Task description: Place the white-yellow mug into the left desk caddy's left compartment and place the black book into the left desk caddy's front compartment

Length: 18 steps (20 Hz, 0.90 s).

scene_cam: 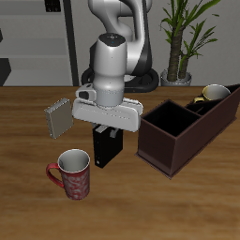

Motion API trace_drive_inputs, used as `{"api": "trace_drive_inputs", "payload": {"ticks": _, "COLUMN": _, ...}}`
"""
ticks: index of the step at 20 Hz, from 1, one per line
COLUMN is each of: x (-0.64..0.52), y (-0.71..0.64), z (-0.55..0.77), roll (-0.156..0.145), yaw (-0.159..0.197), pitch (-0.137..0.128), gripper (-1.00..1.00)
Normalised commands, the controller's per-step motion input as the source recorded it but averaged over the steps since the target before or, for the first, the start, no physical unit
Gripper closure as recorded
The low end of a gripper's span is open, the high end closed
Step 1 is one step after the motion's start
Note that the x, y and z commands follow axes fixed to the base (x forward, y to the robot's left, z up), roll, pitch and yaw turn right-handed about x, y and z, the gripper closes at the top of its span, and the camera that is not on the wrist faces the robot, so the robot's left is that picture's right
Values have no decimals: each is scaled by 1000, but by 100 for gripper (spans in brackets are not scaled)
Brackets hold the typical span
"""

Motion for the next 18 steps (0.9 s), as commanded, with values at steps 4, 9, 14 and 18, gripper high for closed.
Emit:
{"api": "trace_drive_inputs", "payload": {"ticks": 4, "x": -415, "y": 63, "z": 308, "roll": 5, "yaw": -56, "pitch": -25, "gripper": 100}}
{"api": "trace_drive_inputs", "payload": {"ticks": 9, "x": -655, "y": -60, "z": 372, "roll": -47, "yaw": -12, "pitch": -67, "gripper": 100}}
{"api": "trace_drive_inputs", "payload": {"ticks": 14, "x": -617, "y": -9, "z": 305, "roll": -41, "yaw": -6, "pitch": -59, "gripper": 100}}
{"api": "trace_drive_inputs", "payload": {"ticks": 18, "x": -775, "y": 164, "z": 293, "roll": -41, "yaw": -35, "pitch": -81, "gripper": 100}}
